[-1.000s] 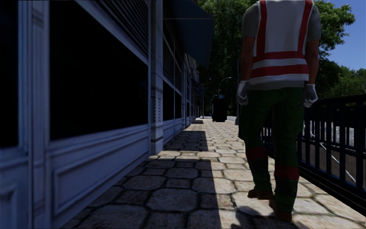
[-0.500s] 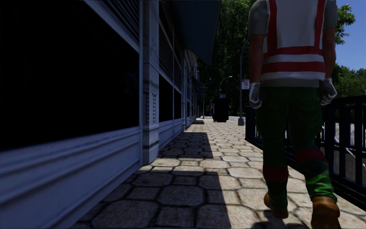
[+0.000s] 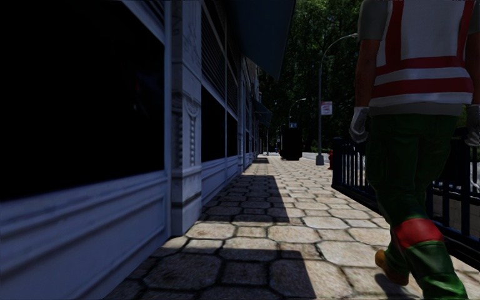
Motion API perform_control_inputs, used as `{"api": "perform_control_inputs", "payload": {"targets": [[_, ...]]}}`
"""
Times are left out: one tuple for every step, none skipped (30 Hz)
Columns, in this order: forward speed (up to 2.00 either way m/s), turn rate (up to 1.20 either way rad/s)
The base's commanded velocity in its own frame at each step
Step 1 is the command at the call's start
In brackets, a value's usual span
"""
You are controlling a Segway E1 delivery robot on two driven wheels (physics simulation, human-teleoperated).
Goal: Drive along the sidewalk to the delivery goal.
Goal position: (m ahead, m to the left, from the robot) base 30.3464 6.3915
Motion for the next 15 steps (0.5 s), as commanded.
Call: {"api": "perform_control_inputs", "payload": {"targets": [[1.27, 0.00], [1.26, 0.00], [1.26, 0.00], [1.26, 0.00], [1.26, 0.00], [1.26, 0.00], [1.26, 0.00], [1.26, 0.00], [1.26, 0.00], [1.26, 0.00], [1.26, 0.00], [1.25, -0.13], [1.25, -0.13], [1.25, -0.20], [1.25, -0.22]]}}
